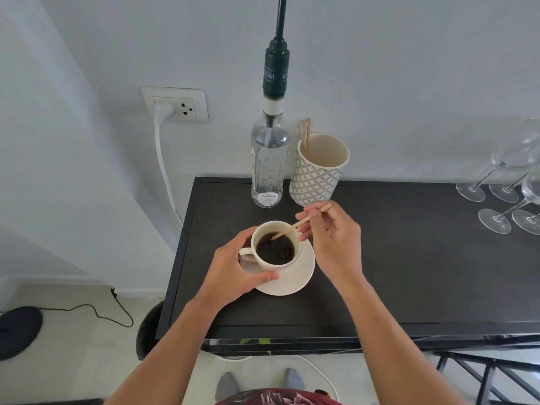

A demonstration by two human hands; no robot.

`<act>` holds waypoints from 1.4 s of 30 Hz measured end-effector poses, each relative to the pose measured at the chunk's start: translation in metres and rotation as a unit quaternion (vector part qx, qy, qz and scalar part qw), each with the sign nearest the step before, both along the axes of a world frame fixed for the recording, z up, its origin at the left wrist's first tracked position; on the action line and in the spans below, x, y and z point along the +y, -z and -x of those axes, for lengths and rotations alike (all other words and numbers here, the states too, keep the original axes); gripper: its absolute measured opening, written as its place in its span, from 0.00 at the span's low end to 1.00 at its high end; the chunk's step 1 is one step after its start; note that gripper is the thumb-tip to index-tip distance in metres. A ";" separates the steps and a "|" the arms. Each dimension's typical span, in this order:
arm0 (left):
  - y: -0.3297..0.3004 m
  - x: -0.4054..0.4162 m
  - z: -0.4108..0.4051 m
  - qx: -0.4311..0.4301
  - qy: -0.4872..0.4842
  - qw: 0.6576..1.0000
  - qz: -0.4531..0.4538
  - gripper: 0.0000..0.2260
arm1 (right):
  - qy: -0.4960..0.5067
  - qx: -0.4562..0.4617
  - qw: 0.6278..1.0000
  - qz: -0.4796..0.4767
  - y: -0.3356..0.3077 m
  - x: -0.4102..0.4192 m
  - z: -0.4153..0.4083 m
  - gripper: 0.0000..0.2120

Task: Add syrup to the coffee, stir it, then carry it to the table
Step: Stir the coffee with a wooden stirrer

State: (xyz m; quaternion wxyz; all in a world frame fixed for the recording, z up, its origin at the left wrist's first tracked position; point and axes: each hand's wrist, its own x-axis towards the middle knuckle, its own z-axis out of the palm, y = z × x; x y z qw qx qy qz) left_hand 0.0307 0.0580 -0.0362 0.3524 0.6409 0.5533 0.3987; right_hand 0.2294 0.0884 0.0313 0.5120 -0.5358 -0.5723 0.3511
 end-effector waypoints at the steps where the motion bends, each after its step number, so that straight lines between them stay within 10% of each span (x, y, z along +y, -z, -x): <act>1: 0.000 0.000 0.000 0.000 0.000 1.000 0.001 0.37 | 0.002 -0.013 1.000 -0.007 -0.001 0.002 -0.002 0.08; 42: 0.001 0.001 0.000 0.008 0.003 1.000 0.005 0.38 | -0.048 -0.066 0.993 -0.088 0.007 -0.014 0.017 0.06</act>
